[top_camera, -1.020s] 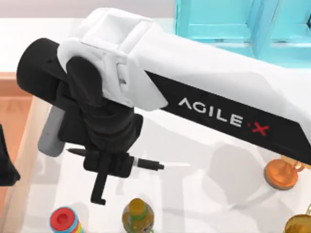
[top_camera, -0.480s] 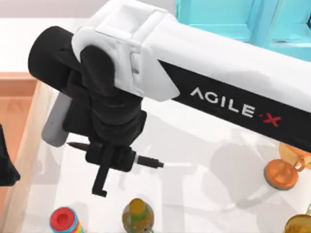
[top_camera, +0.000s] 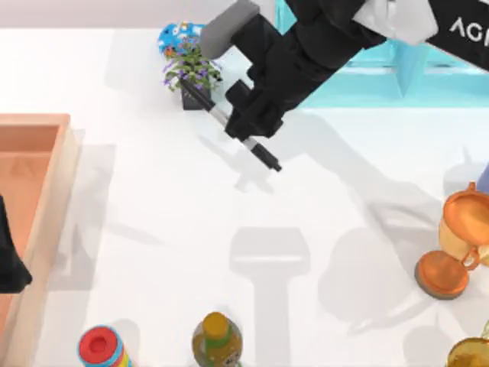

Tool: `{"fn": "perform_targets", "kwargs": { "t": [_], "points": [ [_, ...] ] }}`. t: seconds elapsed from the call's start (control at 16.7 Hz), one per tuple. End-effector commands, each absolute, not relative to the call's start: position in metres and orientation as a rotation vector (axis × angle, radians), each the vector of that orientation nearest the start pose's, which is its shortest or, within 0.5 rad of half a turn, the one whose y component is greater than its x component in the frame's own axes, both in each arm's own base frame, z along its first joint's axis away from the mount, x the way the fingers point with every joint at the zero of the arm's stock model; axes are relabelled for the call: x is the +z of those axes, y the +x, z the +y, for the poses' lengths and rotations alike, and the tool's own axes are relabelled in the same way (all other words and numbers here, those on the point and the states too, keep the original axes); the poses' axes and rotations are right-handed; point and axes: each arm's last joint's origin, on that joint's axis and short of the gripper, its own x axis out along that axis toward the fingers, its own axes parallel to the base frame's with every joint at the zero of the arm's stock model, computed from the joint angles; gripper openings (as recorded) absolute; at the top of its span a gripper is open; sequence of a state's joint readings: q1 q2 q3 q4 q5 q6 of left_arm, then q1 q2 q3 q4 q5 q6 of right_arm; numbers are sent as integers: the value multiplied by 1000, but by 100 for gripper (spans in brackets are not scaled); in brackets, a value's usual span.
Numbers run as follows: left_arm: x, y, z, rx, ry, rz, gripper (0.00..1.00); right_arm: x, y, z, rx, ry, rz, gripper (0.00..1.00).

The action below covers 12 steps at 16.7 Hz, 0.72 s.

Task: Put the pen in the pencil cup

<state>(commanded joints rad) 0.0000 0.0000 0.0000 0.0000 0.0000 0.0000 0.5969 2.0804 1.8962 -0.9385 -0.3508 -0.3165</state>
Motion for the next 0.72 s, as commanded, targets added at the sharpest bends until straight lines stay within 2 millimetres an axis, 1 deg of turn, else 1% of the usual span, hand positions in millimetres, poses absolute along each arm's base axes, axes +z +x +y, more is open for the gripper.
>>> {"fn": "perform_targets", "kwargs": {
  "t": [0.06, 0.18, 0.3, 0.36, 0.42, 0.54, 0.66, 0.72],
  "points": [
    [160, 106, -1, 0, 0, 0, 100, 253, 381, 239, 1038, -325, 971, 0],
    [160, 106, -1, 0, 0, 0, 100, 243, 413, 178, 1039, -167, 867, 0],
    [160, 106, -1, 0, 0, 0, 100, 232, 433, 112, 1039, -38, 741, 0],
    [160, 106, -1, 0, 0, 0, 100, 227, 438, 77, 1038, 13, 672, 0],
    [160, 106, -1, 0, 0, 0, 100, 222, 440, 43, 1038, 55, 599, 0],
    [160, 106, -1, 0, 0, 0, 100, 213, 433, -21, 1041, 109, 451, 0],
    [160, 106, -1, 0, 0, 0, 100, 206, 416, -76, 1050, 125, 308, 0],
    [160, 106, -1, 0, 0, 0, 100, 203, 405, -99, 1057, 121, 242, 0]
  ]
}}
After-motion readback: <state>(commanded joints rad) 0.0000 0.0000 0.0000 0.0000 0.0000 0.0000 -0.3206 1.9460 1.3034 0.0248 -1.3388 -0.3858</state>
